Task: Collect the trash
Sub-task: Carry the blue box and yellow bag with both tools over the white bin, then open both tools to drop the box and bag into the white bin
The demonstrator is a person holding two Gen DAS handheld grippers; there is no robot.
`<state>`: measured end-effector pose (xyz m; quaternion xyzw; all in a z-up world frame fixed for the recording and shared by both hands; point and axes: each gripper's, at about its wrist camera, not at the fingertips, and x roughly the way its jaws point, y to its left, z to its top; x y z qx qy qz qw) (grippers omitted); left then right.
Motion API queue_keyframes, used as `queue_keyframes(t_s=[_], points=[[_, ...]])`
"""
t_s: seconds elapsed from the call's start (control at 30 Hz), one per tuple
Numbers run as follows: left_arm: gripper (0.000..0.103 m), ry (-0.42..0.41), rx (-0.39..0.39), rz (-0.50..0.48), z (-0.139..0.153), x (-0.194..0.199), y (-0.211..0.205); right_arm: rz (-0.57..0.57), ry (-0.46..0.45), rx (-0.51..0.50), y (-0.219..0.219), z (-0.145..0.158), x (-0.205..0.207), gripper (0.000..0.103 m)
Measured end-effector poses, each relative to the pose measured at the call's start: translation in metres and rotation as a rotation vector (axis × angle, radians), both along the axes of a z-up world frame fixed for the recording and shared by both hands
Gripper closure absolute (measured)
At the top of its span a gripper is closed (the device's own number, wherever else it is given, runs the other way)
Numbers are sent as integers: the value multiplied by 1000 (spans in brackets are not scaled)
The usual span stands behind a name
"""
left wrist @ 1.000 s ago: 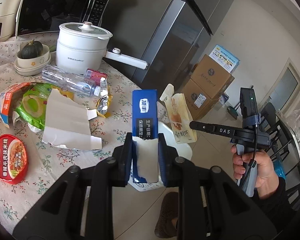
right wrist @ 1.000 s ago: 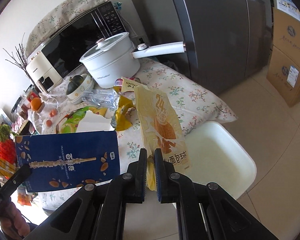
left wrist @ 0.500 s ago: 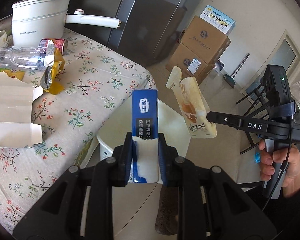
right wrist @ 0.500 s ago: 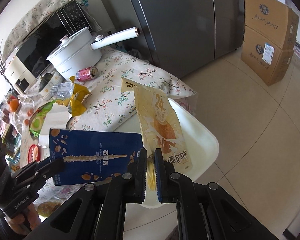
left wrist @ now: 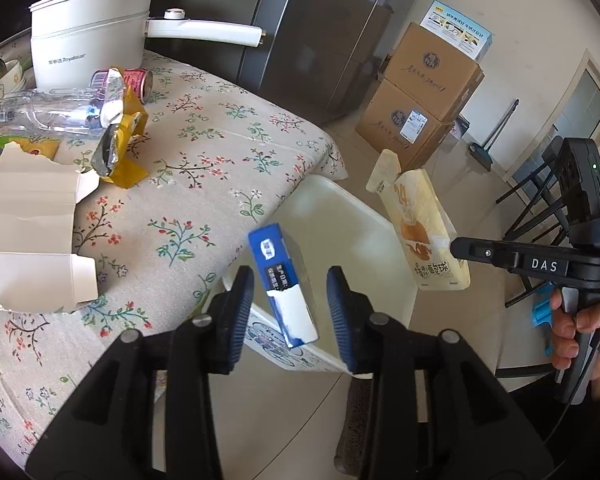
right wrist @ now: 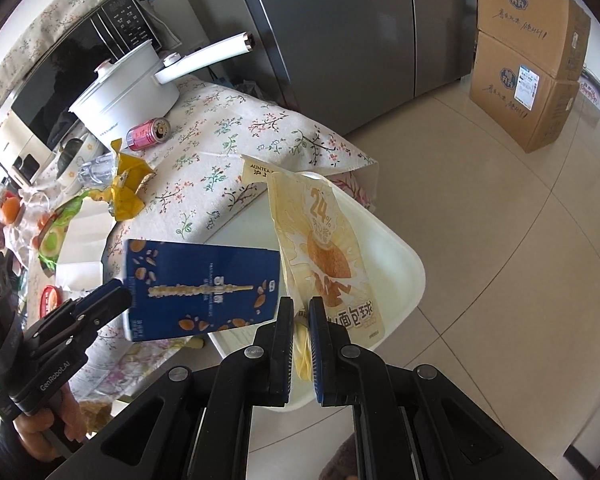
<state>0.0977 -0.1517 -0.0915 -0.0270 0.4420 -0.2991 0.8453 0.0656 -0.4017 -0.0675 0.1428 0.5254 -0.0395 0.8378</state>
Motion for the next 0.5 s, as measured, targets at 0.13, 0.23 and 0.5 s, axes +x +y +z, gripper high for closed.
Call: queue_keyframes(t_s=[0.13, 0.23, 0.5], points=[[29, -59, 37, 30, 15, -9, 16, -5, 10, 6, 2, -2, 3, 94], [19, -99, 93, 78, 25, -14, 33, -6, 21, 5, 4, -5, 6, 94], [9, -193, 228, 183, 41, -22, 81, -2, 56, -1, 16, -15, 18, 94]])
